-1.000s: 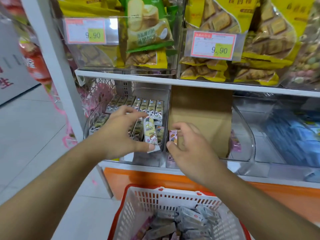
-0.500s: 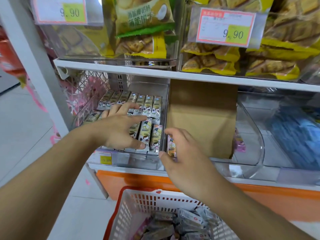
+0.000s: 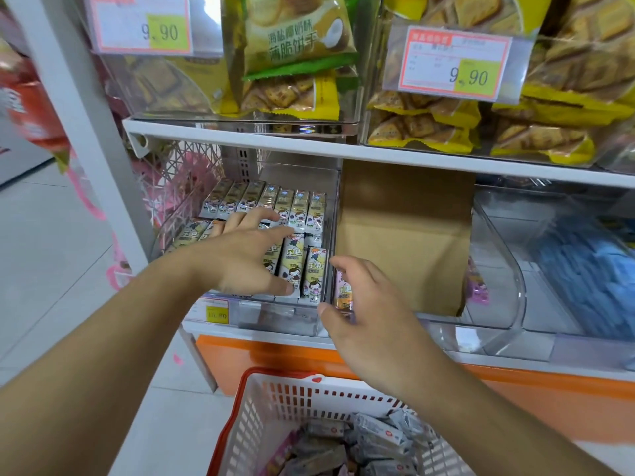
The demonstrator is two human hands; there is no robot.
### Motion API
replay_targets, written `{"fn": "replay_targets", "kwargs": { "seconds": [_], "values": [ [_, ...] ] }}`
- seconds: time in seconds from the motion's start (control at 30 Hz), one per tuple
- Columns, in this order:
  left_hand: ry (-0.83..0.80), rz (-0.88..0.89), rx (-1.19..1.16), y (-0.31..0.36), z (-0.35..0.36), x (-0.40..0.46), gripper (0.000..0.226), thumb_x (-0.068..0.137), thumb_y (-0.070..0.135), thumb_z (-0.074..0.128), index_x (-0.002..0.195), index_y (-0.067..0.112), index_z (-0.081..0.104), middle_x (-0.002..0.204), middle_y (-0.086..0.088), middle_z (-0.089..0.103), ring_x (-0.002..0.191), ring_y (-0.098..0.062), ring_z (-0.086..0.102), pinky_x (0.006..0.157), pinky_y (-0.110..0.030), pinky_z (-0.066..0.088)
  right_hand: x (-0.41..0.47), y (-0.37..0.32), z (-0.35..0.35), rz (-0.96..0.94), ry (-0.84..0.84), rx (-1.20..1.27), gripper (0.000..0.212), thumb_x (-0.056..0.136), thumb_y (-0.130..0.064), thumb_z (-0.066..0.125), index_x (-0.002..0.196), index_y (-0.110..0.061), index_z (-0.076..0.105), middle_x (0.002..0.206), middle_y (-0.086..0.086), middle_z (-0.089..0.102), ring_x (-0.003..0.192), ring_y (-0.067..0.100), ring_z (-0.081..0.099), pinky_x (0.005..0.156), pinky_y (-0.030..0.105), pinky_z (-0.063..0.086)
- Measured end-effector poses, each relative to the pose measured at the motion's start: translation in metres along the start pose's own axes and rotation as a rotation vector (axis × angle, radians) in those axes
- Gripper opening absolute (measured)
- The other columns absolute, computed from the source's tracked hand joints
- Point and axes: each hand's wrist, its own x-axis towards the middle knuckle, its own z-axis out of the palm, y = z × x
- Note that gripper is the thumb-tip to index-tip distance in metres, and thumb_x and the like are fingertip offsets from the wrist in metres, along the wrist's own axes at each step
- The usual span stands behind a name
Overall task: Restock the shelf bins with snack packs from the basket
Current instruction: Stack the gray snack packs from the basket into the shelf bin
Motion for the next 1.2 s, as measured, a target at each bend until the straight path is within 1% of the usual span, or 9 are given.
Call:
{"fn": "replay_targets", "kwargs": {
  "seconds": [0.27,0.43,0.57,0.67,0.8,0.93,1.03,1.13,1.2],
  "values": [
    [0.011,-0.012,-0.053,0.000,0.003,0.000,0.106,0.079,0.068,0.072,0.161,0.045,0.010,0.160,0.024,0.004,0.151,-0.018,0.003,0.123,-0.048,0.011,-0.002,0.001,-0.002,0.005,-0.009,-0.005,0.062,0.104,-0.038,0.057,0.159,-0.037,0.029,0.159,-0.023,0.032,0.145,-0.001,0.029,0.113,0.022,0.028],
    [0.102,0.011,-0.190,0.004,0.002,-0.018,0.099,0.074,0.071,0.068,0.158,0.047,0.021,0.154,0.025,0.014,0.147,-0.013,0.011,0.123,-0.047,0.018,-0.006,0.001,-0.005,-0.013,0.033,0.009,0.058,0.102,-0.036,0.061,0.155,-0.035,0.036,0.150,-0.022,0.040,0.137,-0.002,0.038,0.111,0.021,0.034],
    [0.344,0.044,-0.342,0.014,0.012,-0.051,0.067,0.088,0.060,0.068,0.148,0.042,0.045,0.142,0.018,0.036,0.137,-0.010,0.030,0.115,-0.037,0.030,-0.021,0.002,-0.008,-0.015,0.072,0.025,0.044,0.101,-0.032,0.062,0.143,-0.033,0.049,0.139,-0.019,0.047,0.125,0.000,0.047,0.106,0.030,0.046],
    [0.501,0.115,-0.360,0.022,0.030,-0.079,0.035,0.093,0.050,0.065,0.125,0.037,0.065,0.125,0.015,0.053,0.121,-0.005,0.045,0.103,-0.030,0.038,-0.039,0.010,-0.005,-0.031,0.048,0.017,0.025,0.100,-0.028,0.062,0.124,-0.033,0.058,0.121,-0.020,0.054,0.114,-0.001,0.052,0.100,0.026,0.046],
    [0.425,0.110,-0.396,0.027,0.076,-0.111,0.028,0.085,0.040,0.062,0.109,0.032,0.073,0.108,0.021,0.056,0.103,0.004,0.054,0.089,-0.019,0.043,-0.067,0.034,0.012,0.026,-0.111,-0.019,0.023,0.102,-0.027,0.061,0.125,-0.029,0.060,0.120,-0.016,0.058,0.113,-0.001,0.055,0.099,0.024,0.048],
    [0.186,-0.028,-0.287,0.015,0.155,-0.132,0.060,0.082,0.057,0.050,0.134,0.028,0.060,0.128,0.010,0.053,0.119,-0.014,0.056,0.105,-0.034,0.046,-0.091,0.067,0.041,0.156,-0.247,-0.070,0.024,0.102,-0.026,0.064,0.126,-0.021,0.059,0.121,-0.005,0.061,0.115,0.013,0.059,0.095,0.028,0.047],
    [0.062,-0.167,-0.183,0.003,0.211,-0.141,0.082,0.089,0.059,0.048,0.160,0.021,0.029,0.159,-0.005,0.034,0.145,-0.028,0.038,0.119,-0.039,0.033,-0.103,0.089,0.070,0.215,-0.360,-0.132,0.028,0.103,-0.027,0.063,0.129,-0.021,0.059,0.126,-0.004,0.061,0.117,0.015,0.058,0.097,0.027,0.046],
    [0.009,-0.281,-0.218,-0.008,0.252,-0.142,0.088,0.099,0.059,0.047,0.164,0.022,-0.001,0.170,-0.007,0.012,0.155,-0.031,0.020,0.125,-0.049,0.025,-0.107,0.110,0.103,0.260,-0.481,-0.208,0.033,0.102,-0.028,0.060,0.134,-0.020,0.058,0.133,0.000,0.062,0.119,0.019,0.061,0.101,0.032,0.050],
    [-0.021,-0.309,-0.277,-0.014,0.275,-0.140,0.089,0.100,0.061,0.043,0.162,0.025,-0.011,0.172,-0.005,0.004,0.156,-0.032,0.016,0.124,-0.054,0.025,-0.107,0.122,0.125,0.284,-0.556,-0.216,0.031,0.103,-0.027,0.058,0.133,-0.019,0.056,0.127,0.003,0.063,0.106,0.019,0.063,0.088,0.034,0.053]
  ]
}}
